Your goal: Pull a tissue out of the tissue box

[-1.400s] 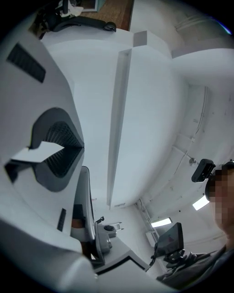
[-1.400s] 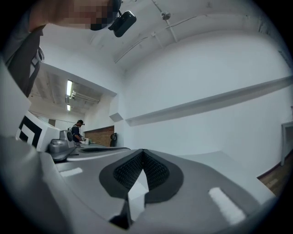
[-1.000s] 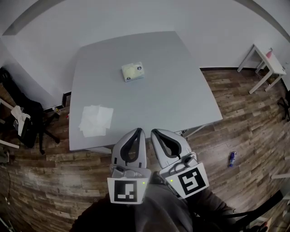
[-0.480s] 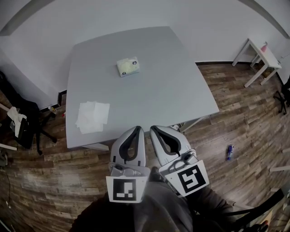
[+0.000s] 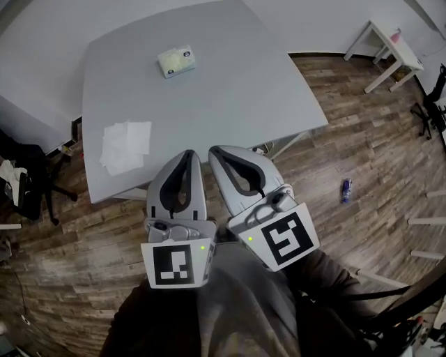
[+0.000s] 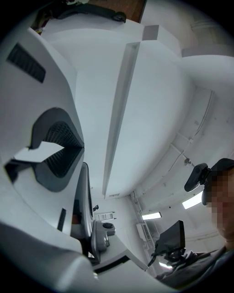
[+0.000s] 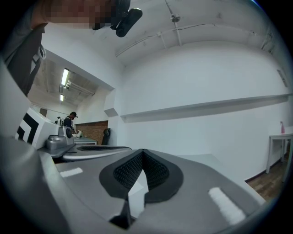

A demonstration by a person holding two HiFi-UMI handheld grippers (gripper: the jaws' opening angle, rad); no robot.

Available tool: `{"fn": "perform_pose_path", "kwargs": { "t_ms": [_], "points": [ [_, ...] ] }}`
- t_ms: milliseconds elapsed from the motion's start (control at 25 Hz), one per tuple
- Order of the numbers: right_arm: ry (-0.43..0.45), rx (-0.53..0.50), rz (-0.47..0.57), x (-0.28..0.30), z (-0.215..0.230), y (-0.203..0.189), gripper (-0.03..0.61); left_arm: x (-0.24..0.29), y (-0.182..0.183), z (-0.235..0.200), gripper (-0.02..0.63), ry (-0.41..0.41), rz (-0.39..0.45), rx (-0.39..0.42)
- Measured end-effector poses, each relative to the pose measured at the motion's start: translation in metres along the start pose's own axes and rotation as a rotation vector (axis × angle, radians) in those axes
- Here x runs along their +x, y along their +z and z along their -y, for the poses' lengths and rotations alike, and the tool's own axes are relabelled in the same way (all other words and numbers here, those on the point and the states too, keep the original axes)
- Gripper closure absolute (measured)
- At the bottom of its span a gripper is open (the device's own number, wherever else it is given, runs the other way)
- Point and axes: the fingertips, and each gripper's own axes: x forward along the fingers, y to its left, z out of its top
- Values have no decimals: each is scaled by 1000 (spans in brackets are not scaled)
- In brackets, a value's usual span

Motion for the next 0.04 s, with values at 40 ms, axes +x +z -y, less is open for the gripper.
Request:
{"fn": "perform_pose_path", "kwargs": {
  "t_ms": [40],
  "points": [
    [3, -5, 12, 2, -1, 0, 578, 0, 1, -3, 612, 12, 18, -10]
  ]
}}
